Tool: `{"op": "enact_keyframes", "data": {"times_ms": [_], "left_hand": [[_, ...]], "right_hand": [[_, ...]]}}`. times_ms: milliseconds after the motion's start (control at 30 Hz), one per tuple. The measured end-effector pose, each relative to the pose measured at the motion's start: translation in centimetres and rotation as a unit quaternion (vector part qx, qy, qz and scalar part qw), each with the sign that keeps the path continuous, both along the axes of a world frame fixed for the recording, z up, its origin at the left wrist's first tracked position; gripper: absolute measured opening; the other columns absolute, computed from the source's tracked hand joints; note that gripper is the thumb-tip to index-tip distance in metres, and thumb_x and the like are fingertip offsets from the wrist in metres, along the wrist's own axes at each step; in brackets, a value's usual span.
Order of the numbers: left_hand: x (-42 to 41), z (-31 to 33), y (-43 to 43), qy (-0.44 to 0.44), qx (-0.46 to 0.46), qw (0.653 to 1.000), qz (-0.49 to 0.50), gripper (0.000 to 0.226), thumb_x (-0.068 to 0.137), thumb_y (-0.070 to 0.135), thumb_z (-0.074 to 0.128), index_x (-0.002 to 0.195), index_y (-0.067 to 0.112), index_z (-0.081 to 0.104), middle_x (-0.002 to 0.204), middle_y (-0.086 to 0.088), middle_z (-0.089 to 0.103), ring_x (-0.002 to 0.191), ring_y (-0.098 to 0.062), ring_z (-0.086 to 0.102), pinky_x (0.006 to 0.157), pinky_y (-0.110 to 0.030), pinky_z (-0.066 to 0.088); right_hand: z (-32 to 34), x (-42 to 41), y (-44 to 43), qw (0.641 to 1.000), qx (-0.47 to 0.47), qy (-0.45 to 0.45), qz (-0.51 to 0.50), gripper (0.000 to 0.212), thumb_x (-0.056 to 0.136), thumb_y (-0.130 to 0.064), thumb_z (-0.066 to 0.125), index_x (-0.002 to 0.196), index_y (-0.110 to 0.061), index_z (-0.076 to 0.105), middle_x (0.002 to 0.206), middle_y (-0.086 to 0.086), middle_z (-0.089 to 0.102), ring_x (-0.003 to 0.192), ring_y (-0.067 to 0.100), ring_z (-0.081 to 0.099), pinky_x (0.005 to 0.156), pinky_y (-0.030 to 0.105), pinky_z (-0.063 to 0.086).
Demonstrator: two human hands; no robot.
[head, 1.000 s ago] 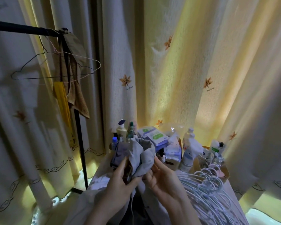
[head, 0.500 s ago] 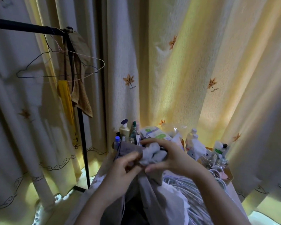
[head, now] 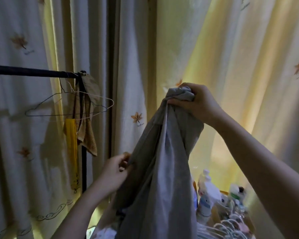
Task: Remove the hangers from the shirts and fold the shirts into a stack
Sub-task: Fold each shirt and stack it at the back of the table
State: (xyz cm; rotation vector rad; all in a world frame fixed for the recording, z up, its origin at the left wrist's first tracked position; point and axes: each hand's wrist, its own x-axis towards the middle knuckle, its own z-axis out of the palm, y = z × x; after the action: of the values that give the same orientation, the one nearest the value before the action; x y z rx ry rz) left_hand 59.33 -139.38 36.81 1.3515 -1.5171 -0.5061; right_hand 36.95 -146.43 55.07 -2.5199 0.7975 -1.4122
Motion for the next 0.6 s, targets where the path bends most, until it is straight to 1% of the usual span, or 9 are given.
{"op": "enact_keyframes", "data": {"times_ms": [133,200,267,300,367,400,467,533,600], "left_hand": [[1.5,3.5,-0.2,0.057,-0.168,0.983,0.055,0.03,0.09,0.017,0.057,0.093,0.046,0.05,0.09,0.024,0.062,0.086,0.007,0.061,0.058,-0.015,0.05],[1.5,4.7,-0.2,-0.017,-0.238,0.968,0.074,0.031,0.088,0.016,0.053,0.088,0.046,0.048,0.084,0.017,0.059,0.086,0.008,0.059,0.068,-0.007,0.048],[0.7,5.4,-0.1,-0.093,-0.215,0.97,0.059,0.036,0.089,0.012,0.048,0.084,0.047,0.053,0.087,0.025,0.057,0.089,0.012,0.056,0.073,-0.001,0.043],[0.2,5.5,-0.1,-0.105,-0.178,0.978,0.041,0.041,0.091,0.007,0.047,0.085,0.047,0.055,0.092,0.029,0.056,0.089,0.014,0.055,0.075,0.001,0.041],[-1.1,5.2,-0.3,-0.079,-0.113,0.99,-0.015,0.042,0.094,0.0,0.045,0.093,0.038,0.062,0.098,0.021,0.06,0.09,0.012,0.054,0.076,0.003,0.037],[-2.0,4.9,-0.3,-0.04,-0.089,0.994,-0.053,0.033,0.096,0.003,0.045,0.097,0.031,0.063,0.097,0.016,0.063,0.089,0.01,0.055,0.075,0.002,0.038],[-3.6,4.6,0.1,0.052,-0.055,0.99,-0.122,0.022,0.097,0.028,0.045,0.094,0.02,0.066,0.087,0.012,0.066,0.083,0.001,0.06,0.072,-0.005,0.043],[-4.7,4.3,0.3,0.115,-0.041,0.98,-0.156,0.046,0.088,0.054,0.047,0.094,0.013,0.066,0.089,0.004,0.07,0.087,-0.008,0.065,0.077,-0.015,0.05],[-5.5,4.1,0.2,0.148,-0.046,0.974,-0.167,0.067,0.077,0.07,0.054,0.098,0.007,0.065,0.098,-0.006,0.07,0.095,-0.017,0.066,0.084,-0.027,0.052]], "right_hand": [[3.3,-0.9,-0.2,0.998,-0.043,-0.02,-0.048,0.032,0.074,-0.028,0.078,0.085,-0.001,0.064,0.078,0.004,0.063,0.07,0.005,0.051,0.064,0.014,0.042],[4.1,-0.9,-0.1,0.996,-0.053,-0.044,-0.064,0.031,0.073,-0.031,0.079,0.081,-0.005,0.065,0.077,0.003,0.064,0.069,0.0,0.051,0.061,0.012,0.041],[4.1,-0.6,0.3,0.994,-0.058,-0.054,-0.072,0.03,0.073,-0.032,0.08,0.078,-0.007,0.065,0.075,0.0,0.065,0.067,-0.003,0.052,0.06,0.01,0.041],[4.1,-0.3,0.5,0.994,-0.06,-0.051,-0.075,0.029,0.073,-0.031,0.08,0.077,-0.008,0.064,0.073,-0.003,0.064,0.064,-0.005,0.052,0.059,0.008,0.04],[4.0,0.1,0.9,0.994,-0.068,-0.037,-0.078,0.025,0.074,-0.03,0.079,0.076,-0.011,0.064,0.071,-0.011,0.062,0.064,-0.012,0.054,0.058,0.003,0.039],[4.0,0.2,1.2,0.994,-0.071,-0.029,-0.081,0.023,0.074,-0.03,0.079,0.077,-0.013,0.064,0.071,-0.013,0.061,0.064,-0.014,0.054,0.059,0.002,0.038],[3.9,0.2,1.6,0.994,-0.075,-0.016,-0.082,0.021,0.075,-0.028,0.079,0.076,-0.015,0.062,0.069,-0.017,0.058,0.064,-0.016,0.053,0.058,0.001,0.037],[3.7,0.2,1.7,0.994,-0.078,-0.002,-0.076,0.023,0.075,-0.025,0.079,0.075,-0.011,0.061,0.067,-0.016,0.057,0.063,-0.015,0.053,0.058,0.002,0.037],[3.3,0.1,1.7,0.993,-0.077,0.019,-0.082,0.028,0.075,-0.025,0.079,0.078,-0.002,0.062,0.069,-0.006,0.06,0.065,-0.005,0.054,0.057,0.008,0.038]]}}
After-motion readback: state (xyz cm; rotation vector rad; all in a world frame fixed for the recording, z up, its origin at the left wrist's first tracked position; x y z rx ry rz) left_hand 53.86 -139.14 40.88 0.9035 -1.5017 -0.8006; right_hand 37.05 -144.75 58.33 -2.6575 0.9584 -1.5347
